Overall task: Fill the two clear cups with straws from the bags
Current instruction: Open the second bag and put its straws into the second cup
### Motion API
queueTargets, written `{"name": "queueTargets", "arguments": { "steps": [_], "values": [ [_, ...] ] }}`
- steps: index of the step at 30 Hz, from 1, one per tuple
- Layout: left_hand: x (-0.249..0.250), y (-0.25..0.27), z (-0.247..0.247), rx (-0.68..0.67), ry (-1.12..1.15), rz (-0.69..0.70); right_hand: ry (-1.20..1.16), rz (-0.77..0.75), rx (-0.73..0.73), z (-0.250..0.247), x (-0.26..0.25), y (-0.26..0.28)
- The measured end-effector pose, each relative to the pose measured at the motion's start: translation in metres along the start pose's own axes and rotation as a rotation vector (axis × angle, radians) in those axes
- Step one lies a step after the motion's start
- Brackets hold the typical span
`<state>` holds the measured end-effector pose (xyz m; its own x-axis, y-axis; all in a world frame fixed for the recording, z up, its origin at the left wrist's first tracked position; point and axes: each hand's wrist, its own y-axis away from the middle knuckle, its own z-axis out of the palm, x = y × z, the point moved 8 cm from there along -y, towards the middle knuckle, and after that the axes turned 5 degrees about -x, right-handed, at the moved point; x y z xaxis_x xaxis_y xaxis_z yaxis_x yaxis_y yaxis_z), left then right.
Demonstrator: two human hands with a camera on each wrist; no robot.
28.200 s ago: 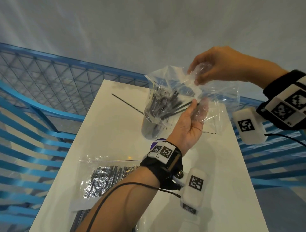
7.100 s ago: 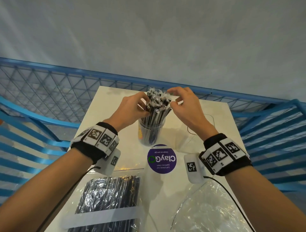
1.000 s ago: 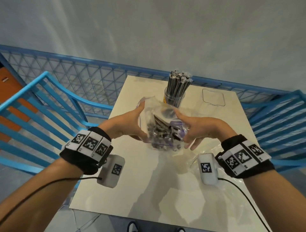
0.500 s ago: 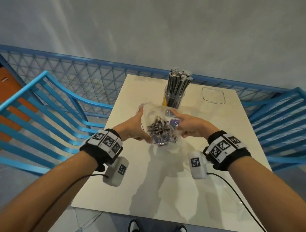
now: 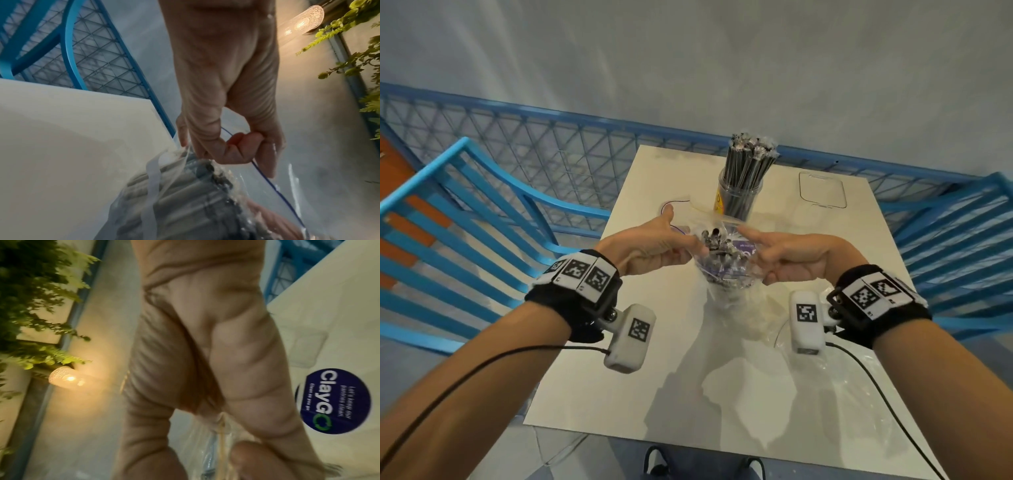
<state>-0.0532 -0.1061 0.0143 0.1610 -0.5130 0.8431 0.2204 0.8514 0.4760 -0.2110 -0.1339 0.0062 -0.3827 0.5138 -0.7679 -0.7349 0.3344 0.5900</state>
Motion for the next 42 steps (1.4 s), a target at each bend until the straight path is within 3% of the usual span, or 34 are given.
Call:
{"name": "queueTargets", "arguments": {
  "steps": [3, 5, 8, 11, 14, 18, 20, 24, 25, 30, 34, 37, 42],
  "values": [
    [0.004, -0.003, 0.005, -0.019, 0.045, 0.015, 0.038, 0.021, 0.031, -0.005, 0.006, 0.000],
    [0.009, -0.001, 0.008, -0.048, 0.053, 0.026, 0.142, 0.063, 0.169, -0.017, 0.005, 0.004],
    [0.023, 0.002, 0.002, 0.012, -0.269, 0.106, 0.449, 0.134, 0.323, -0.022, -0.002, 0.018],
    [0.039, 0.000, 0.000, 0.107, -0.632, 0.259, 0.497, 0.165, 0.232, 0.002, 0.003, 0.019],
    [0.047, -0.003, 0.008, 0.124, -0.808, 0.350, 0.384, 0.073, 0.143, 0.028, -0.003, 0.014],
    [0.042, -0.010, 0.014, 0.085, -1.071, 0.324, 0.406, 0.057, 0.064, 0.041, -0.013, 0.017],
    [0.040, -0.012, 0.007, 0.102, -1.042, 0.286, 0.636, 0.049, 0.100, 0.034, -0.027, 0.033],
    [0.045, -0.007, 0.005, 0.069, -0.968, 0.350, 0.738, -0.233, 0.664, -0.030, -0.078, 0.071],
    [0.047, -0.005, 0.006, 0.055, -0.935, 0.368, 0.736, -0.217, 0.702, -0.039, -0.078, 0.071],
    [0.058, 0.004, 0.020, -0.036, -0.769, 0.469, 0.703, -0.201, 0.395, -0.028, -0.052, 0.039],
    [0.077, 0.012, 0.012, -0.012, -0.681, 0.561, 0.606, -0.373, 0.456, -0.024, -0.066, 0.048],
    [0.101, 0.023, 0.007, 0.057, -0.741, 0.668, 0.526, -0.528, 0.545, -0.024, -0.087, 0.068],
    [0.130, 0.034, 0.009, 0.096, -0.745, 0.752, 0.241, -0.777, 0.645, -0.031, -0.121, 0.113]
  ]
}}
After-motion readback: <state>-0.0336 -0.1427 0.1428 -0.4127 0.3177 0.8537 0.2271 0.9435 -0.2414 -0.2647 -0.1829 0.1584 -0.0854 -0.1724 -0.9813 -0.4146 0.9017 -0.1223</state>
